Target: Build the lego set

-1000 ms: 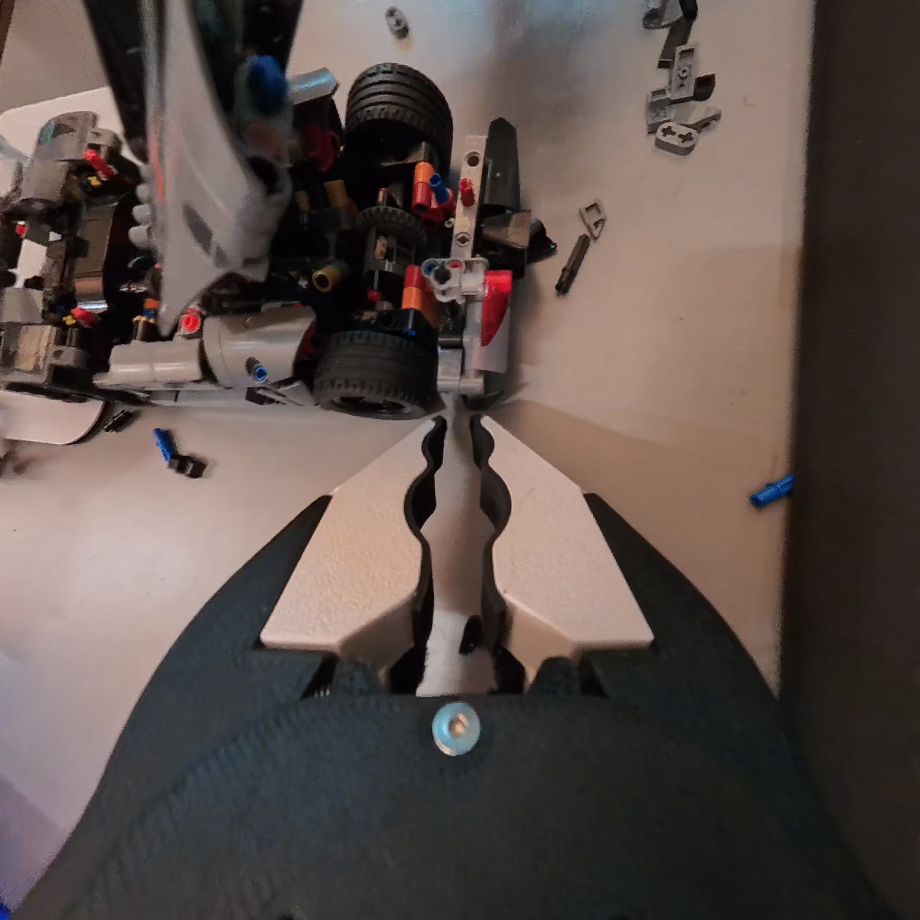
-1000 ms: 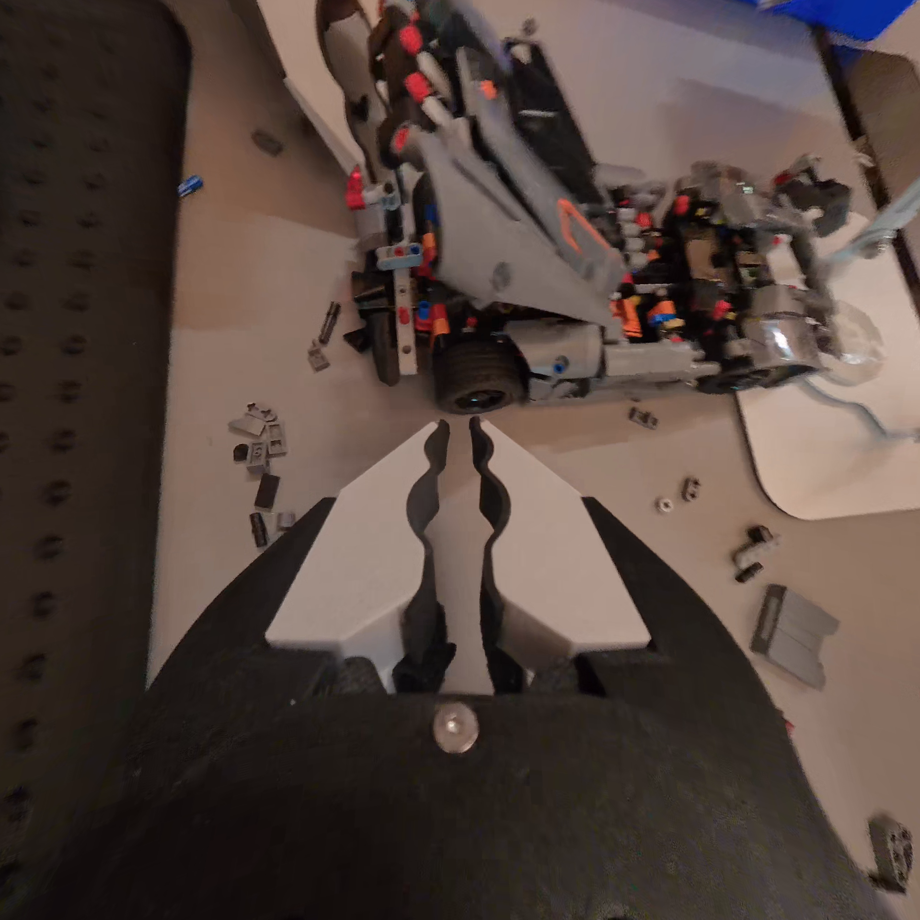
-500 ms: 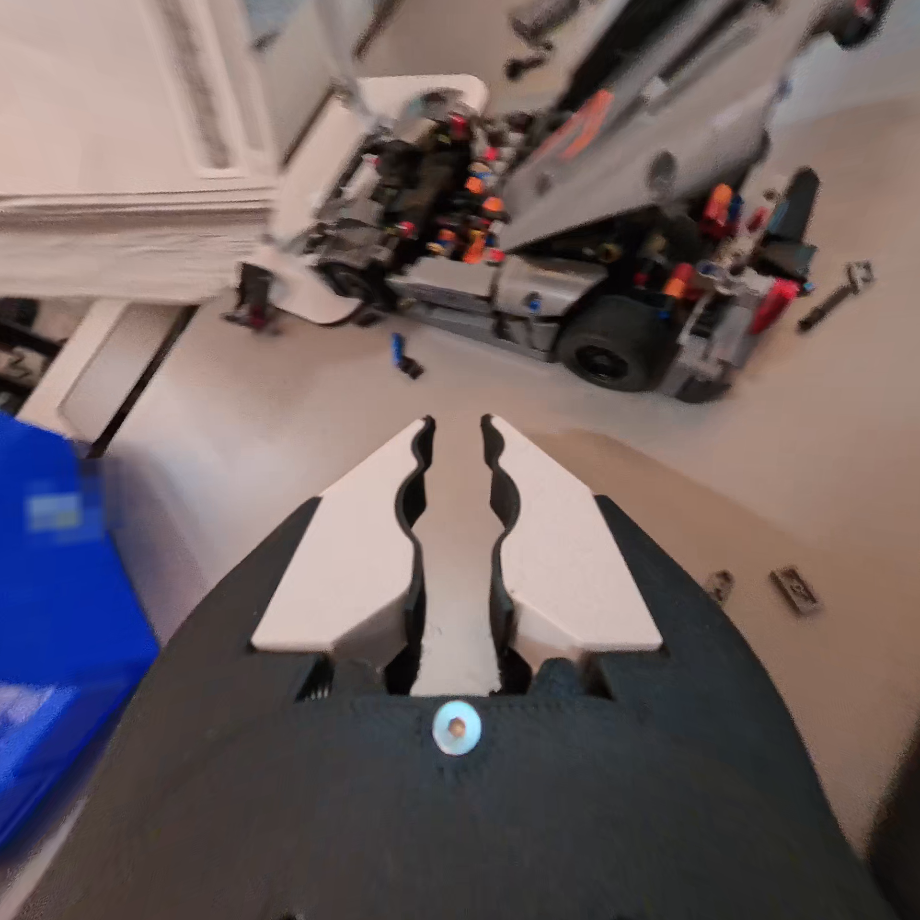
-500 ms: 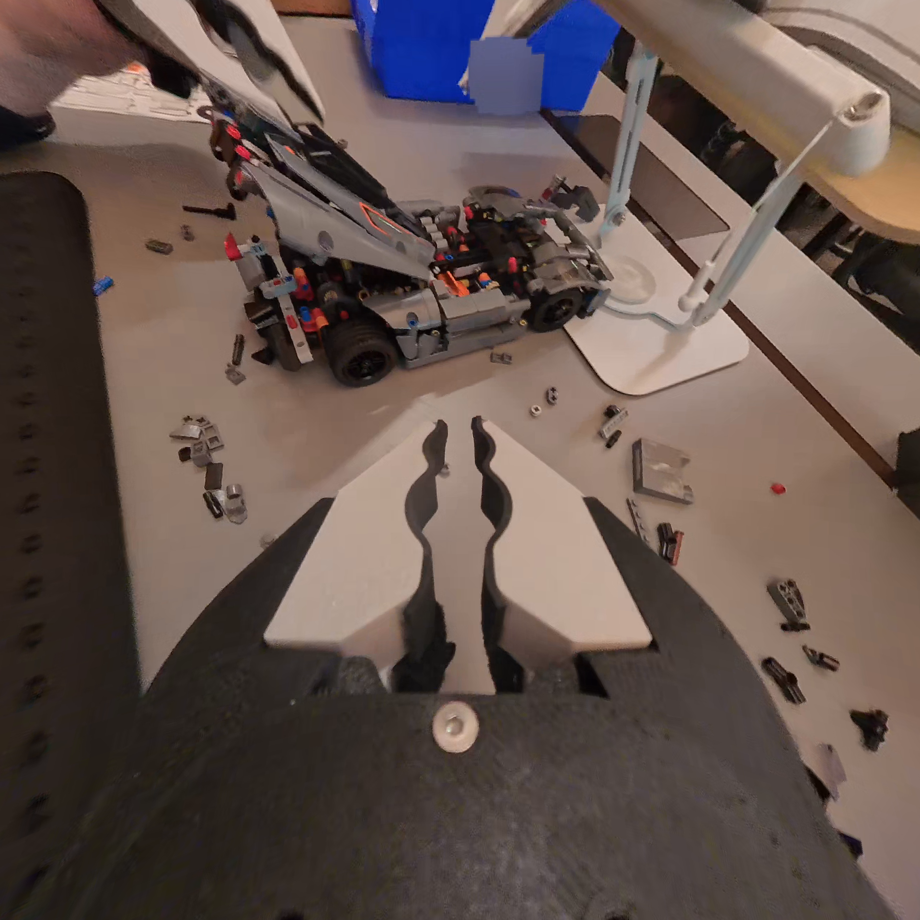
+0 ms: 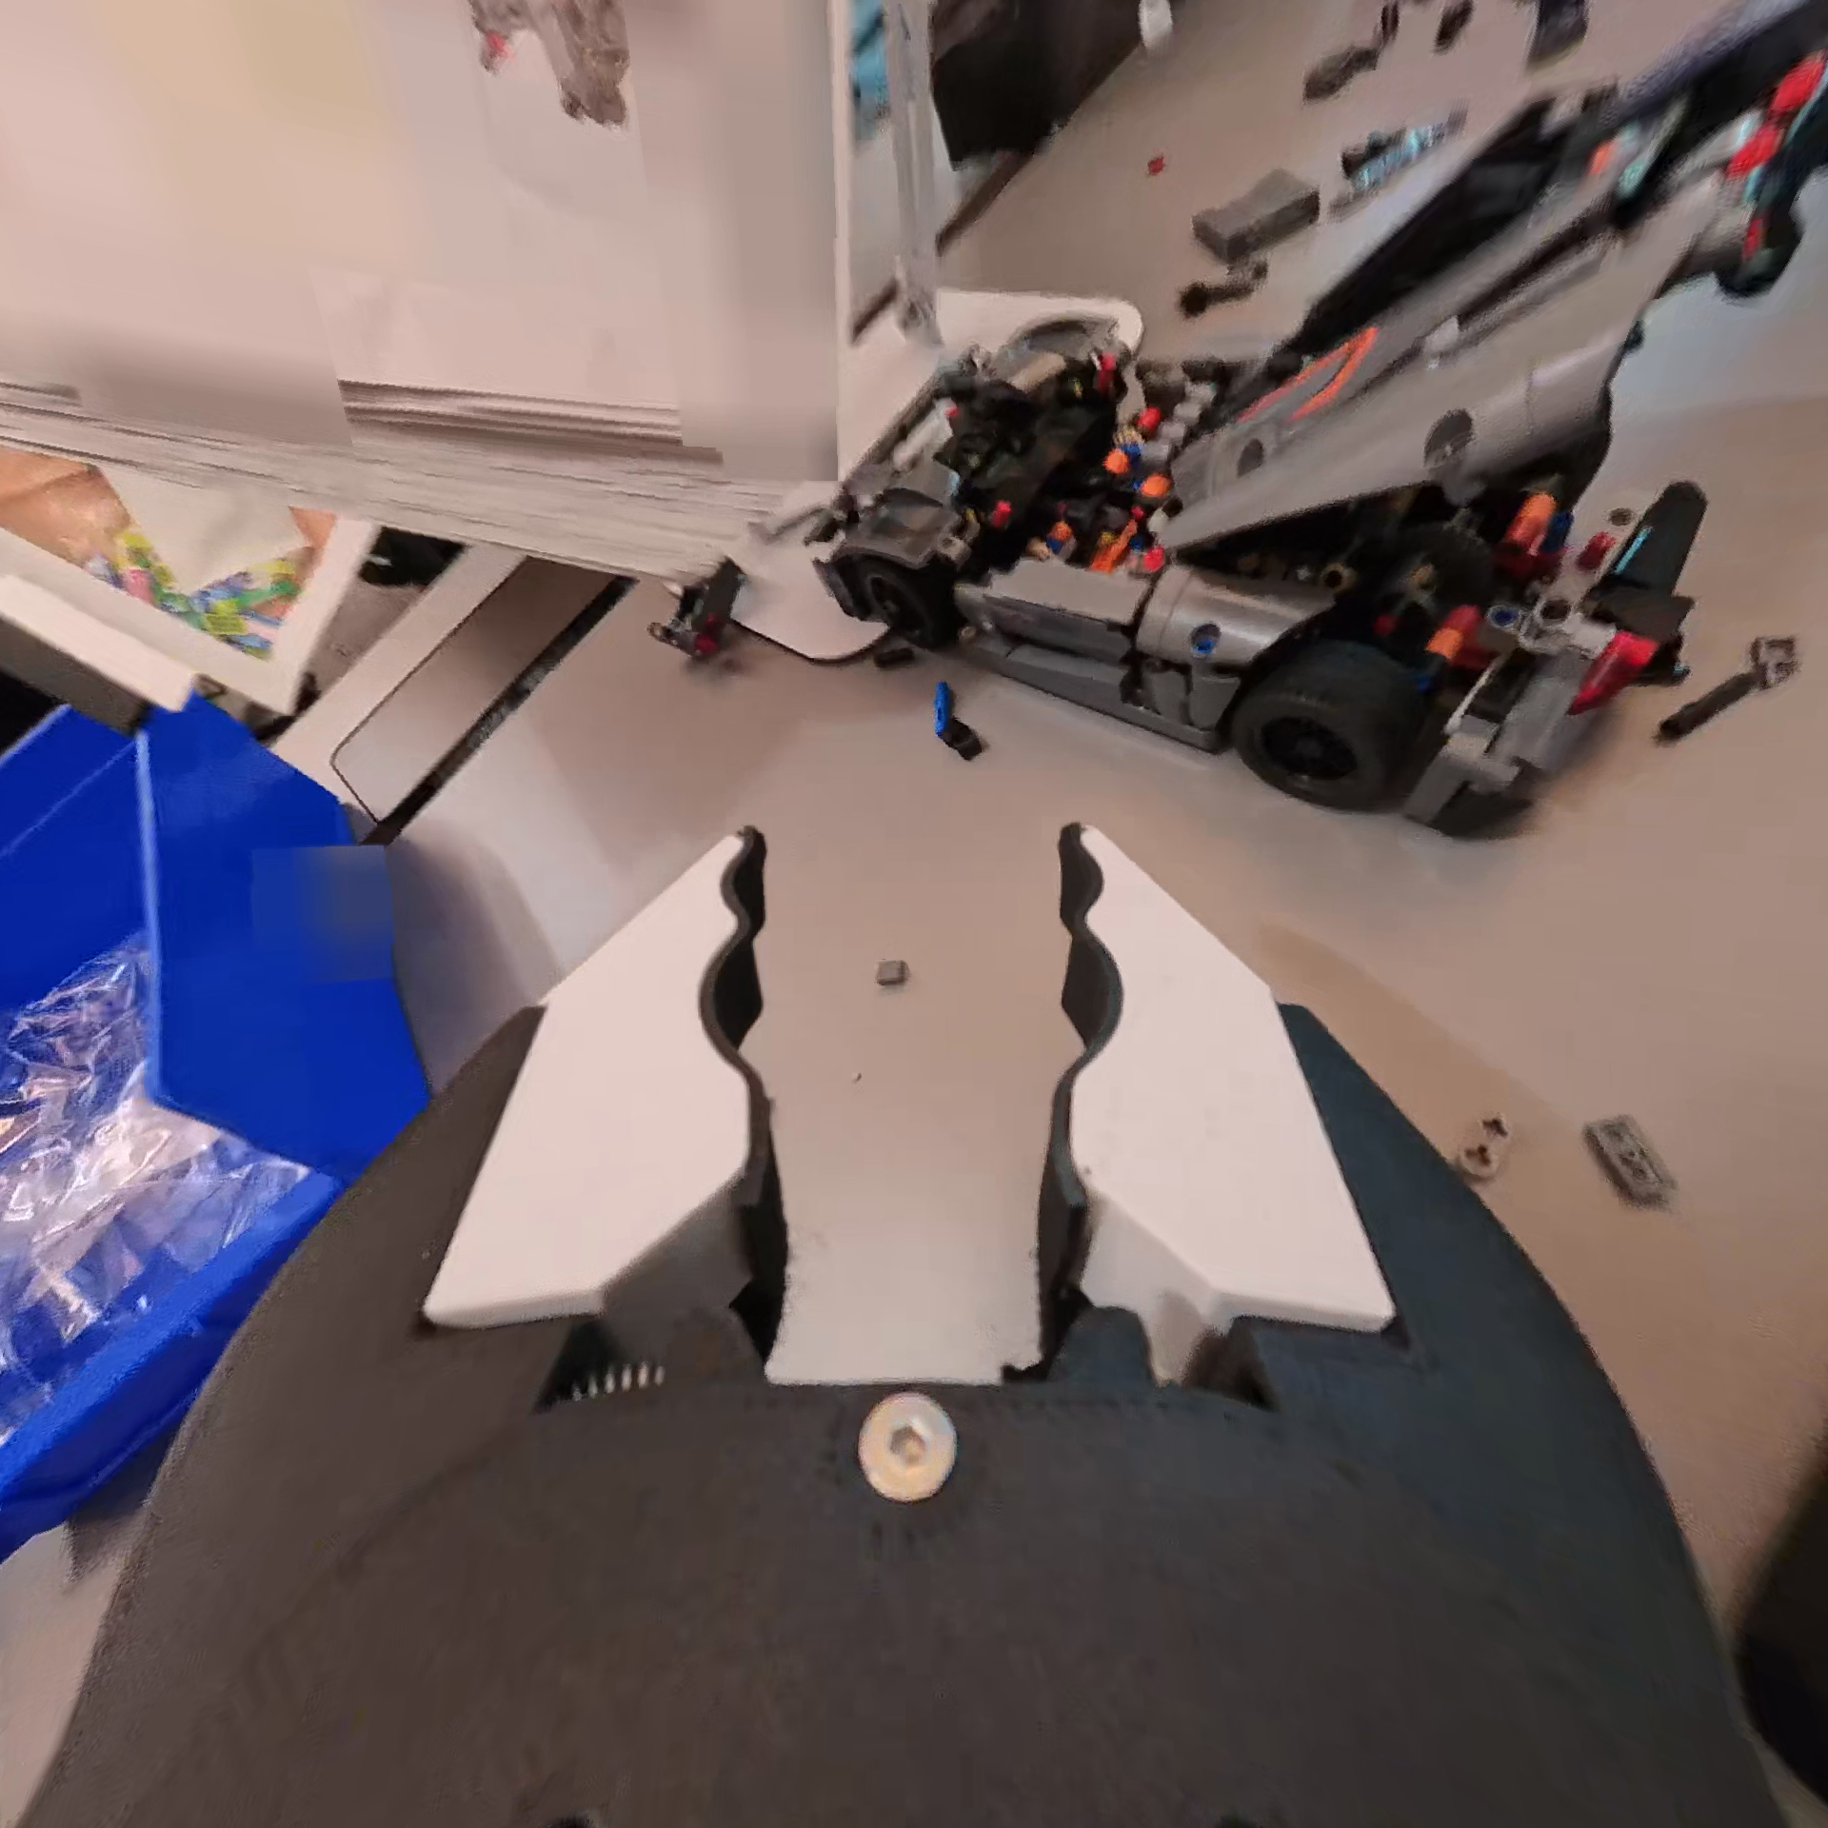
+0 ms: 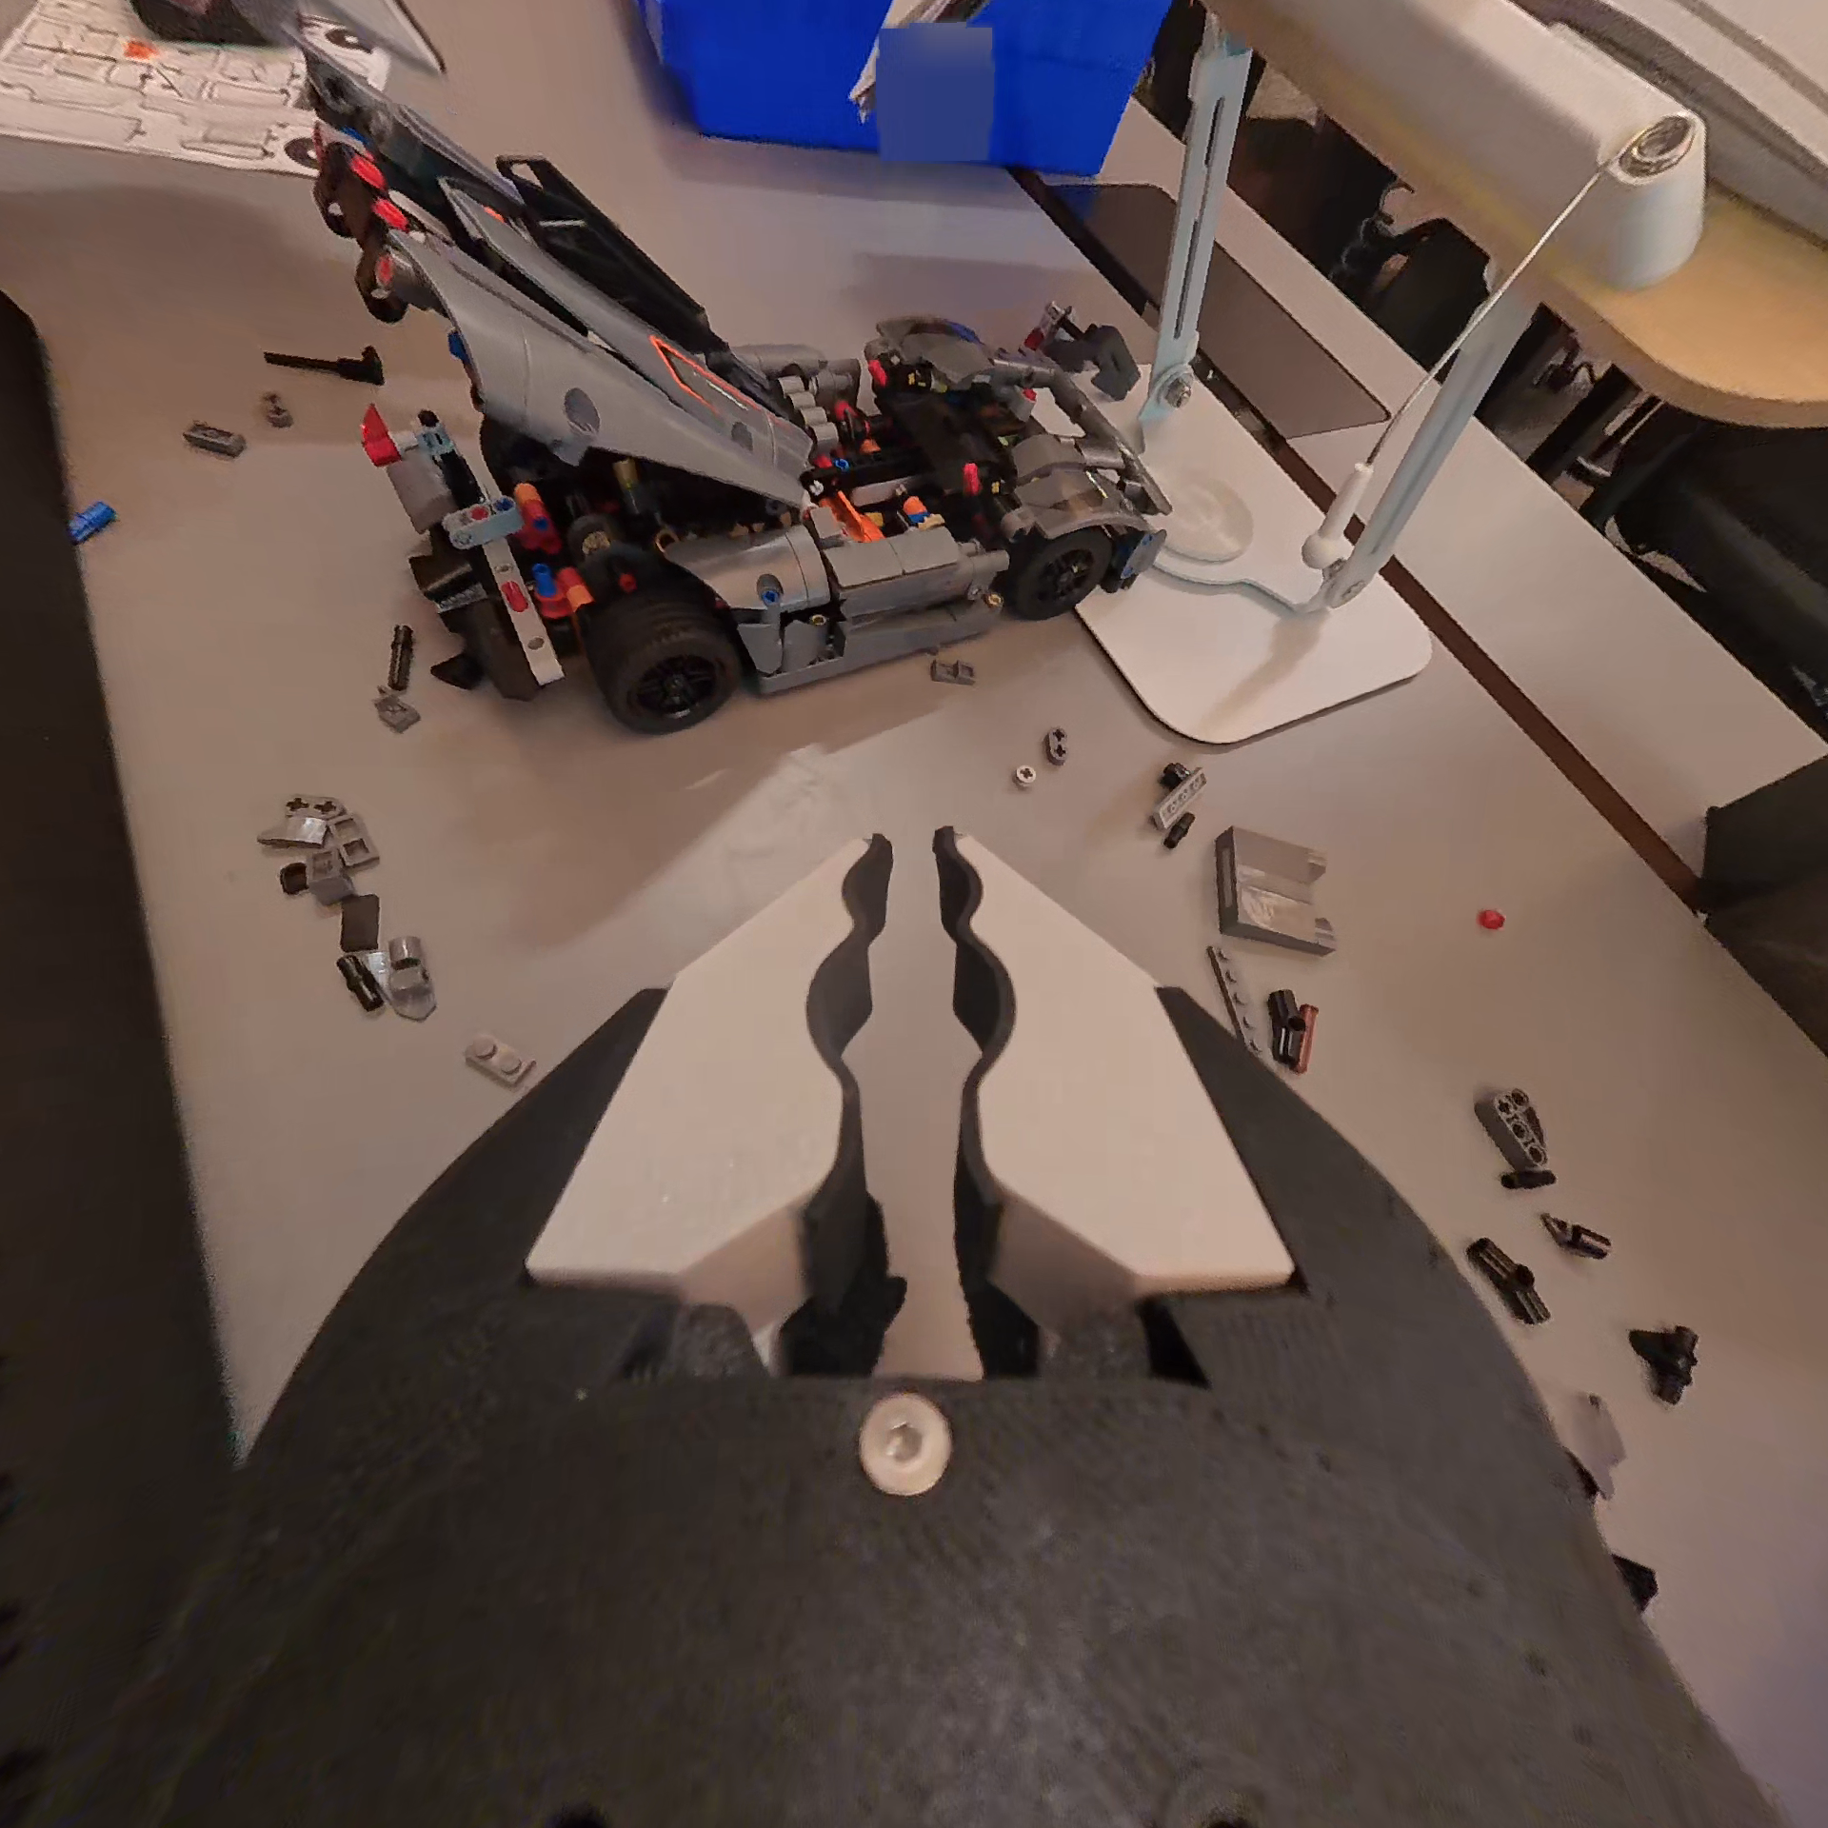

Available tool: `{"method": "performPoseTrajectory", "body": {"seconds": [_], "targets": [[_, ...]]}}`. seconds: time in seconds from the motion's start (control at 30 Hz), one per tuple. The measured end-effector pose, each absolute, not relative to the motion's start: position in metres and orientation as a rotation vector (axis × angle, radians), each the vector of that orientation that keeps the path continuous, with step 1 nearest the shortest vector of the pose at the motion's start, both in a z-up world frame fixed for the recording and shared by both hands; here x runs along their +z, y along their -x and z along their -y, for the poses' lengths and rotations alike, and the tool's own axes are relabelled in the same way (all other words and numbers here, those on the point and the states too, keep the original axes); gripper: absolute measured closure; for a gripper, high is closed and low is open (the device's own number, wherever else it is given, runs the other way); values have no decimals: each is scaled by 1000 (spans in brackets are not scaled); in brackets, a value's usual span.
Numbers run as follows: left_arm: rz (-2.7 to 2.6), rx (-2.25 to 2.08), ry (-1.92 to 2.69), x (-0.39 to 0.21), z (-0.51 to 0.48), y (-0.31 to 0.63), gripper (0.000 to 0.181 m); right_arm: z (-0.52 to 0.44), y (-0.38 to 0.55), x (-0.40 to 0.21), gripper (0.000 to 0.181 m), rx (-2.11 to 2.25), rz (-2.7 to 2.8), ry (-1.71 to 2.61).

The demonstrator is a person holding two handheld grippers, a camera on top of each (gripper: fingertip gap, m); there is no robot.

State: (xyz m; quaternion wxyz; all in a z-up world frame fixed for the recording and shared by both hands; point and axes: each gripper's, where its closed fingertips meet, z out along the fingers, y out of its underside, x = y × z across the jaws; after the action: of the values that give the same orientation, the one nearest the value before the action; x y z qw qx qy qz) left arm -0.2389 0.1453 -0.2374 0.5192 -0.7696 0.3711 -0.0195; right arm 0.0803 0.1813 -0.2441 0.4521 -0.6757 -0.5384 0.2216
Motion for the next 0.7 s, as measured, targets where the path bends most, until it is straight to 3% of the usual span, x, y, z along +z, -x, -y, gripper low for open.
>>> {"method": "performPoseTrajectory", "body": {"seconds": [0.23, 0.3, 0.4, 0.47, 0.5, 0.57, 0.7], "targets": [[-723, -563, 1228, -108, -81, 236, 122, -185, -92, -225, 176, 563, 1218, 1615], [-697, -552, 1208, -100, -77, 243, 108, -186, -100, -214, 176, 583, 1156, 1591], [-682, -559, 1190, -93, -73, 244, 111, -187, -118, -200, 174, 580, 1078, 1578], [-693, -580, 1221, -91, -76, 238, 102, -185, -130, -192, 171, 556, 1039, 1575], [-700, -578, 1239, -90, -80, 234, 93, -184, -137, -190, 169, 535, 1026, 1578], [-695, -549, 1322, -94, -98, 227, 56, -183, -151, -192, 163, 491, 1004, 1618], [-839, -489, 1417, -114, -124, 198, 67, -183, -182, -208, 161, 378, 994, 1755]]}}
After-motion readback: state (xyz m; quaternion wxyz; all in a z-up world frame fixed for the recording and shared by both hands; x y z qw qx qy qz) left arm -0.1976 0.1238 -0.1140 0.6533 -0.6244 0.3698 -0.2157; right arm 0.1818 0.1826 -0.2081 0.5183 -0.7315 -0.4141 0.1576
